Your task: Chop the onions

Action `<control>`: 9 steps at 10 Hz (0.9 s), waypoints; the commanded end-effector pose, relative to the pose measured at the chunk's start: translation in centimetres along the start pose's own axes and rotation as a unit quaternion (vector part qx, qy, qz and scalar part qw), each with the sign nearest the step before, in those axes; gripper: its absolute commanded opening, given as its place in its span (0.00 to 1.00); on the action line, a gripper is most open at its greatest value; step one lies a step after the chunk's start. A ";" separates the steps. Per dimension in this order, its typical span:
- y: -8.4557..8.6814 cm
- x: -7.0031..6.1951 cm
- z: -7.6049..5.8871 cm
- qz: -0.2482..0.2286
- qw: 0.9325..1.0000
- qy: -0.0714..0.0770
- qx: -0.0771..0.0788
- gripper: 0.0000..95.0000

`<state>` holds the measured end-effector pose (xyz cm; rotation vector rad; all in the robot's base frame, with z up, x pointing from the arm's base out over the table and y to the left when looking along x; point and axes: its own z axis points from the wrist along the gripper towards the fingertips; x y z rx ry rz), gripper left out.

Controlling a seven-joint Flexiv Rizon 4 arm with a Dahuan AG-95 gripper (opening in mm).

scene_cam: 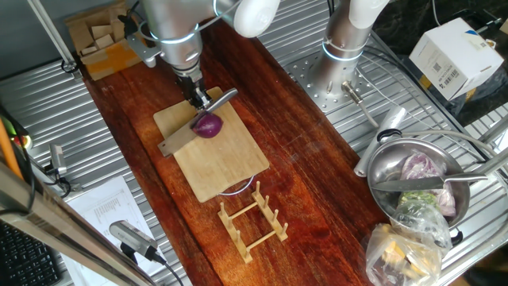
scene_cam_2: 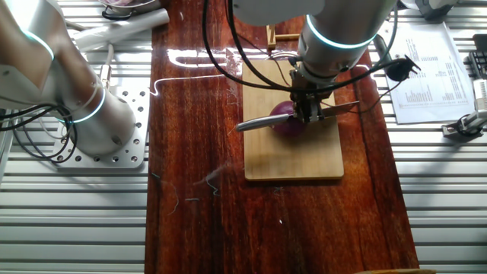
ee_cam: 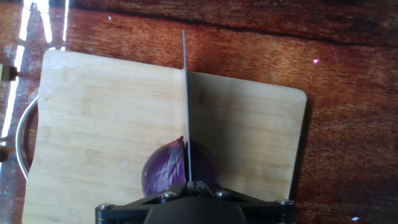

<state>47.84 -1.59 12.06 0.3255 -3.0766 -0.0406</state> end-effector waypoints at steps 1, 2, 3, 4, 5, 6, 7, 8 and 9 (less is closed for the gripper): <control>0.1 0.1 0.3 0.000 1.000 -0.002 0.001 0.00; 0.2 0.2 0.5 0.000 1.000 -0.003 0.001 0.00; 0.2 0.2 0.6 0.000 1.000 -0.004 0.001 0.00; 0.3 0.2 0.7 0.001 1.000 -0.004 0.001 0.00; 0.4 0.1 0.7 0.001 1.000 -0.004 0.002 0.00; 0.4 0.0 0.8 0.001 1.000 -0.004 0.003 0.00; 0.4 0.0 0.8 0.001 1.000 -0.004 0.004 0.00; 0.3 -0.1 1.0 0.000 1.000 -0.004 0.004 0.00; 0.1 -0.2 1.3 -0.001 1.000 -0.004 0.004 0.00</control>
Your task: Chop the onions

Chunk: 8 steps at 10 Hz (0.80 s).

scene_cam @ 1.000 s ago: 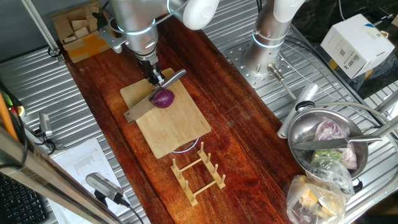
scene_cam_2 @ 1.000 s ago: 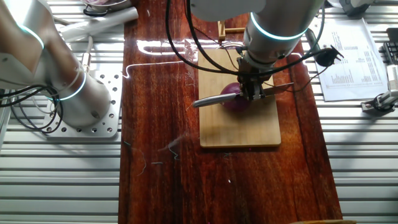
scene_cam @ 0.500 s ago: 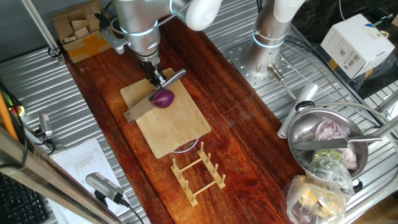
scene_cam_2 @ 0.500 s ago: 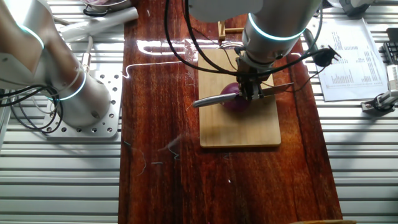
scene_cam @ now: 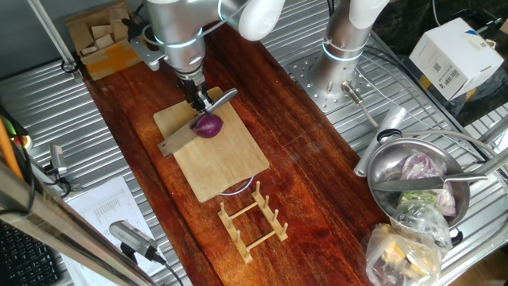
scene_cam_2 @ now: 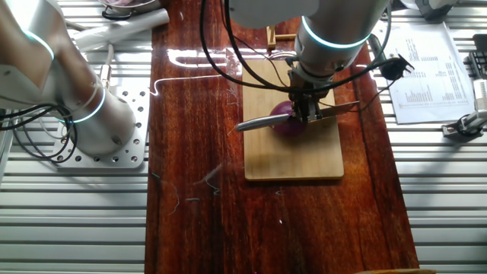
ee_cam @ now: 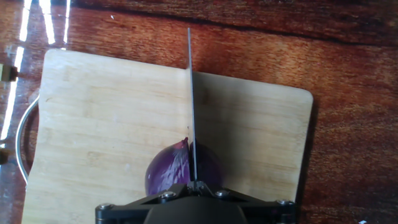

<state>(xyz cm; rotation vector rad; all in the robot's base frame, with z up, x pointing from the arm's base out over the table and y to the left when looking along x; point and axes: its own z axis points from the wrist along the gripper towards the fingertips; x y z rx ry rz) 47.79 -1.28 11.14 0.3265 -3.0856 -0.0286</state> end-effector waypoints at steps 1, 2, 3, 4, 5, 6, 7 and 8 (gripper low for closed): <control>-0.4 -0.2 0.8 -0.002 1.000 0.002 0.000 0.00; -0.4 -0.2 0.8 -0.002 1.000 0.005 0.002 0.00; -0.4 -0.2 0.8 -0.002 1.000 0.006 0.003 0.00; -0.5 -0.1 0.7 -0.003 1.000 0.006 0.002 0.00; -0.5 0.0 0.5 -0.003 1.000 0.007 0.002 0.00; -0.6 0.2 0.1 -0.004 1.000 0.007 -0.001 0.00; -0.5 0.2 -0.1 -0.004 1.000 0.006 -0.002 0.00; -0.5 0.2 -0.1 -0.004 1.000 0.006 -0.002 0.00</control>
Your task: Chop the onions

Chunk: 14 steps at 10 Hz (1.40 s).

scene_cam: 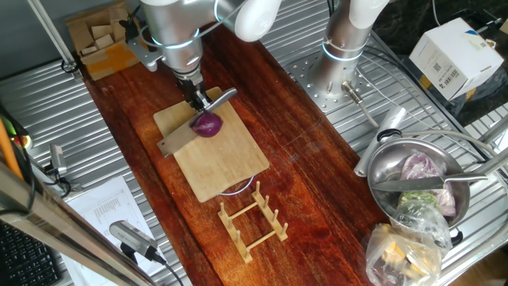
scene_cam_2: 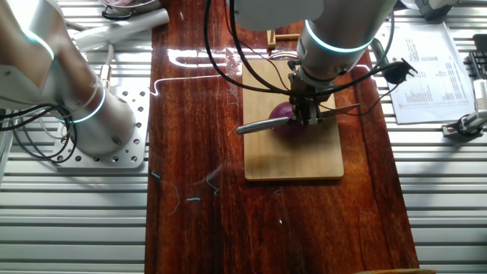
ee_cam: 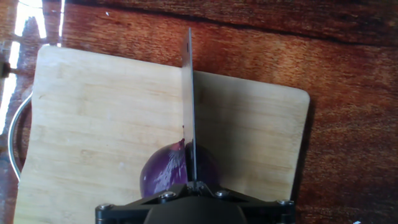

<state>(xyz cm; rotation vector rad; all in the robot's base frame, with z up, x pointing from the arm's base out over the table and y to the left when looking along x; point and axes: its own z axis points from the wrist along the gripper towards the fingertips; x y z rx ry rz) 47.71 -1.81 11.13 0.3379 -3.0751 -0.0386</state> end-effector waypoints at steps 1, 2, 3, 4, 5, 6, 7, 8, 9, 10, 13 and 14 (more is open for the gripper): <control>0.0 0.0 -0.2 0.000 1.000 0.002 0.002 0.00; 0.0 -0.1 -0.3 0.000 1.000 0.002 0.002 0.00; 0.0 -0.3 -0.5 0.000 1.000 0.002 0.001 0.00; 0.0 -0.5 -0.8 0.000 1.000 0.002 0.001 0.00; 0.0 -0.7 -0.8 0.001 1.000 0.002 0.001 0.00; 0.1 -1.0 -0.4 0.001 1.000 0.003 0.002 0.00; 0.2 -1.2 0.3 0.001 1.000 0.002 0.002 0.00; 0.3 -1.2 1.0 0.001 1.000 -0.001 0.003 0.00; 0.4 -1.1 1.0 -0.001 1.000 0.002 0.007 0.00; 0.3 -0.9 0.5 -0.003 1.000 0.001 0.006 0.00; 0.4 -1.1 -1.2 0.000 1.000 0.006 0.003 0.00; 0.4 -1.0 -1.3 0.002 1.000 0.005 0.003 0.00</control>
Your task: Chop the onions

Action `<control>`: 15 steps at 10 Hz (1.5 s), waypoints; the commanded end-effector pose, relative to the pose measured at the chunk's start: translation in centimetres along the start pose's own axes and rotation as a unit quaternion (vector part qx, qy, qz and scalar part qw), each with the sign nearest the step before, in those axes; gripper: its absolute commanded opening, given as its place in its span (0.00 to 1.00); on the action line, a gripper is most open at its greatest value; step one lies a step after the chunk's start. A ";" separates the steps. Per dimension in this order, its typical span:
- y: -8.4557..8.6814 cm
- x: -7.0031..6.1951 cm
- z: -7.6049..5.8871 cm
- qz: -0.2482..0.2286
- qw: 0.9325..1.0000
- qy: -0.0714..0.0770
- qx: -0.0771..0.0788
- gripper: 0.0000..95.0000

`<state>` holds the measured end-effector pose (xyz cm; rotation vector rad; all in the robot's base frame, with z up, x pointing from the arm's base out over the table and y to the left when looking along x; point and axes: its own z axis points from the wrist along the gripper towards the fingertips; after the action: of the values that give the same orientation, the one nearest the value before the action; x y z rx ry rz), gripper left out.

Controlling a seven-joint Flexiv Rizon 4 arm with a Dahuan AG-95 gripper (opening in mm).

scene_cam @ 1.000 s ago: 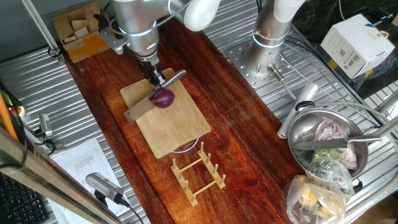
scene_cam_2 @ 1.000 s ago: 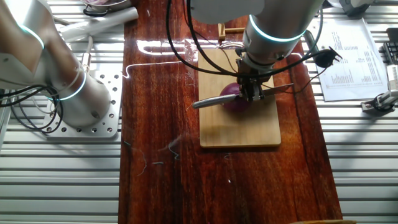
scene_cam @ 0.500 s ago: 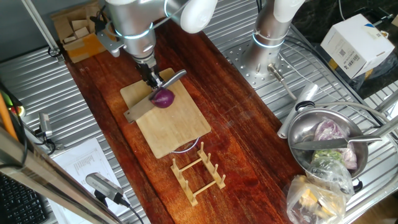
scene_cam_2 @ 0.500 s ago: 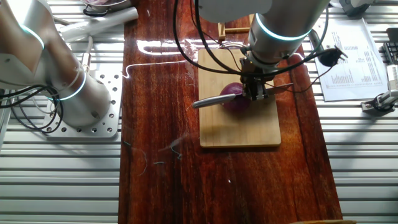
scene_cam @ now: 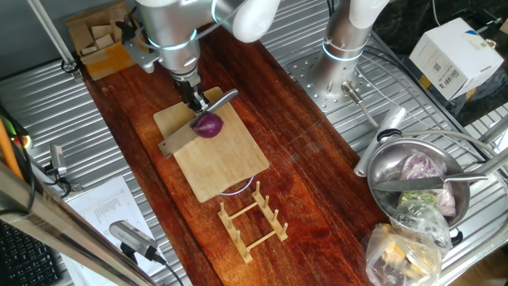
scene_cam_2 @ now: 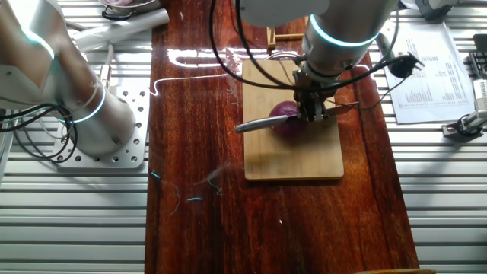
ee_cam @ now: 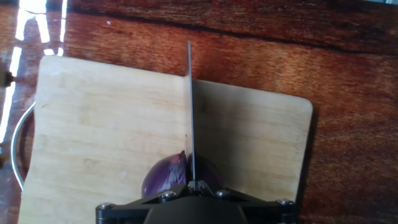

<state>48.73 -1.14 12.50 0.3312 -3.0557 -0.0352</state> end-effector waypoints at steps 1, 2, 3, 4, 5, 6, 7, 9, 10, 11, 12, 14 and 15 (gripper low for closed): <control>-0.1 0.0 -0.1 0.001 1.000 -0.005 0.003 0.00; -0.2 -0.1 0.0 0.000 1.000 -0.005 0.004 0.00; -0.3 -0.1 0.3 -0.001 1.000 -0.004 0.004 0.00; -0.2 -0.1 1.2 -0.002 1.000 -0.006 0.004 0.00; 0.0 0.0 2.1 -0.001 1.000 -0.009 0.005 0.00; 0.1 0.0 2.3 -0.001 1.000 -0.009 0.005 0.00; 0.6 0.3 3.4 0.000 1.000 -0.013 0.007 0.00; 0.5 0.5 2.1 -0.004 1.000 -0.009 0.011 0.00; 0.2 0.6 1.1 -0.006 1.000 -0.008 0.009 0.00; 0.1 0.6 0.4 -0.005 1.000 -0.004 0.005 0.00; 0.1 0.6 0.1 -0.004 1.000 -0.004 0.005 0.00; 0.2 0.5 -0.2 -0.003 1.000 -0.004 0.005 0.00; 0.2 0.5 -0.2 -0.003 1.000 -0.004 0.005 0.00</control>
<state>48.16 -1.08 12.59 0.3427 -3.0707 -0.0173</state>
